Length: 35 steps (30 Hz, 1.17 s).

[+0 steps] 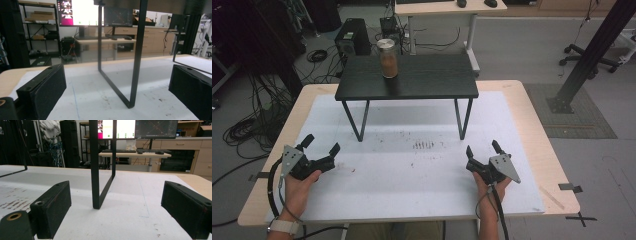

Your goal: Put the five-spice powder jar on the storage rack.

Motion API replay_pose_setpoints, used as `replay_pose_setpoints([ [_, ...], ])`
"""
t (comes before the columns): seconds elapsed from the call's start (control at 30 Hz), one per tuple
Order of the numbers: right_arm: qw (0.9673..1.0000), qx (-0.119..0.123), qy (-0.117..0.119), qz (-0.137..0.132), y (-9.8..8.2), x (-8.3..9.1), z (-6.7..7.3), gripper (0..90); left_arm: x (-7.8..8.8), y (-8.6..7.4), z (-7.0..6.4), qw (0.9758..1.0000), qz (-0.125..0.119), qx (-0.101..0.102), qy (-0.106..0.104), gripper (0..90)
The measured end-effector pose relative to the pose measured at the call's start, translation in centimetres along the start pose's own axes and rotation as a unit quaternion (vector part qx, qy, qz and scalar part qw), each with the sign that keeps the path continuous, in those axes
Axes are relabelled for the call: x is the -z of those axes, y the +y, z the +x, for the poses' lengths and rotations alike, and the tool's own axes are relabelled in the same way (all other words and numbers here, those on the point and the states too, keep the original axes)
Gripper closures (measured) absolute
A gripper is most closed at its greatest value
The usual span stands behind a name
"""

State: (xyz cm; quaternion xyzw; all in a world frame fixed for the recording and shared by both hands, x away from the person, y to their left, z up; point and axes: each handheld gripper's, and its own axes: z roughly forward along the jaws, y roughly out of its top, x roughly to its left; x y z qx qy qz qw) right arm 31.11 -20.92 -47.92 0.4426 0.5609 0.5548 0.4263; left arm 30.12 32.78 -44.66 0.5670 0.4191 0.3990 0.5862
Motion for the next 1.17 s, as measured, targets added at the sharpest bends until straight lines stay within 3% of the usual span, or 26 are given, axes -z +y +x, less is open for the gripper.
replay_pose_setpoints([
  [0.13,1.0000,0.000,0.000,0.000,0.0,0.0,0.0,9.4,-0.1,-0.9,-0.1,1.0000,0.009,0.001,0.004,1.5],
  [0.2,1.0000,0.000,0.000,0.000,0.0,0.0,0.0,9.4,-0.1,-1.2,-0.2,0.9998,0.015,-0.008,0.008,1.2],
  [0.3,1.0000,0.001,0.000,0.000,0.0,0.0,0.0,9.4,0.1,-1.7,-0.2,0.9998,0.011,-0.004,0.015,1.6],
  [0.43,1.0000,0.001,0.000,0.000,0.0,0.0,0.0,9.4,0.4,-2.6,-0.1,0.9992,0.015,-0.013,0.035,1.9],
  [0.53,1.0000,0.002,0.000,0.000,0.0,0.0,0.0,9.4,0.7,-3.1,0.0,0.9989,0.011,-0.008,0.045,2.4],
  [0.63,1.0000,0.002,0.000,0.001,0.0,0.0,0.0,9.4,0.7,-3.2,-0.3,0.9986,0.010,-0.020,0.048,2.8],
  [0.9,1.0000,0.003,-0.001,0.000,0.0,0.0,0.0,9.4,0.7,-3.2,-0.4,0.9984,0.007,-0.028,0.049,2.4],
  [1.17,1.0000,0.004,-0.001,0.000,0.0,0.0,0.0,9.4,0.7,-3.2,-0.4,0.9985,0.007,-0.026,0.047,2.4],
])
